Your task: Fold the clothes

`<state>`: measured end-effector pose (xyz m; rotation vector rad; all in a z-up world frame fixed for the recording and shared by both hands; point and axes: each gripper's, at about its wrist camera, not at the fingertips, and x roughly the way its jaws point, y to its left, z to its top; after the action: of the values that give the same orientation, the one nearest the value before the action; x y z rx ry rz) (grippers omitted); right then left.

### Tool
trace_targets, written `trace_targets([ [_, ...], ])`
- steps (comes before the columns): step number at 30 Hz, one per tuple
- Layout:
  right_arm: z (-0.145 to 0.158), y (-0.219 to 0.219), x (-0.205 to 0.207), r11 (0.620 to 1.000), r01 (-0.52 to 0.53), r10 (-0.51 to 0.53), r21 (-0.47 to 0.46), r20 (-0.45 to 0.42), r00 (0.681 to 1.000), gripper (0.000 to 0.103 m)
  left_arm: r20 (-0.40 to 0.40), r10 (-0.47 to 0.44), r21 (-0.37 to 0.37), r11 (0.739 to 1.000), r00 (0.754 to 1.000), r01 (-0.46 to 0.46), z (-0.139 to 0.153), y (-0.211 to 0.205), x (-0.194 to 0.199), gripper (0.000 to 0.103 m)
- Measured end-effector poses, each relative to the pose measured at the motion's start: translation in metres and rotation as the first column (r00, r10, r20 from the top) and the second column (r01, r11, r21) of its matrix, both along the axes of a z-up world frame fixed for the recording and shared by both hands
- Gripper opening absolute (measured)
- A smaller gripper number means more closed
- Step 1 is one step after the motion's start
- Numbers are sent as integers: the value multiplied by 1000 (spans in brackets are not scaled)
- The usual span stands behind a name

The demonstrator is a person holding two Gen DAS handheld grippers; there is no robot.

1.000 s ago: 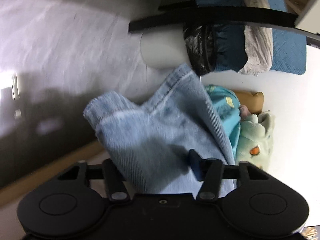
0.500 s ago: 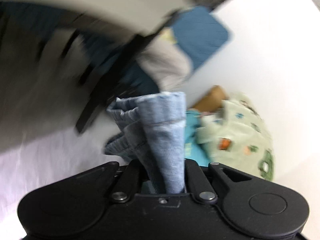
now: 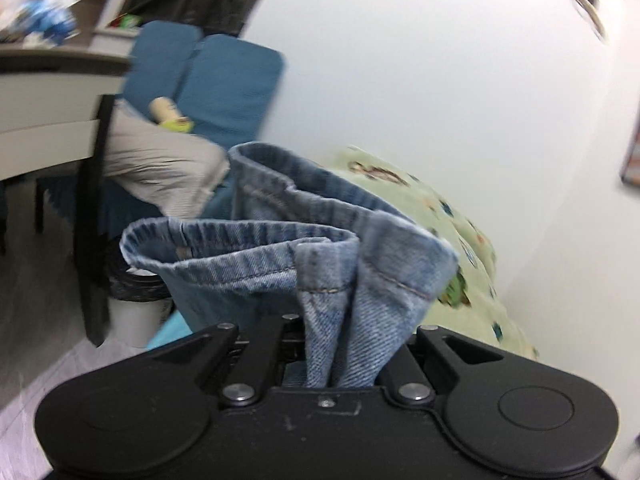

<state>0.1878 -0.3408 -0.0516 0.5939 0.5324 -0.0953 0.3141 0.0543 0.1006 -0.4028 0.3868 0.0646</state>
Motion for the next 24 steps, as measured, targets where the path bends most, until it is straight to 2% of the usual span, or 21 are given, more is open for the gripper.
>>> trace_targets([
  [5, 5, -22, -6, 993, 10, -14, 122, 37, 999, 62, -30, -77, 59, 995, 997, 79, -22, -78, 11, 4],
  [9, 7, -41, -12, 984, 53, -64, 172, 56, 996, 63, -97, -138, 111, 983, 986, 149, -61, -130, 17, 4],
  [11, 5, -50, -14, 978, 82, -94, 194, 55, 994, 63, -164, -155, 137, 974, 974, 178, -87, -149, 24, 4],
  [14, 0, -59, -13, 971, 96, -109, 220, 45, 993, 63, -245, -167, 170, 963, 955, 211, -130, -172, 26, 4],
  [17, -8, -64, -12, 961, 95, -106, 259, 29, 994, 63, -287, -163, 207, 952, 944, 227, -159, -187, 19, 6],
  [20, -13, -64, -8, 959, 88, -95, 268, 13, 995, 63, -298, -179, 238, 937, 938, 254, -172, -192, 7, 8],
  [22, -14, -61, -6, 960, 82, -87, 268, 8, 996, 63, -306, -203, 255, 924, 930, 285, -175, -194, -1, 11],
  [24, -15, -58, -4, 964, 72, -76, 255, 4, 997, 63, -311, -231, 242, 919, 922, 312, -173, -192, -8, 18],
])
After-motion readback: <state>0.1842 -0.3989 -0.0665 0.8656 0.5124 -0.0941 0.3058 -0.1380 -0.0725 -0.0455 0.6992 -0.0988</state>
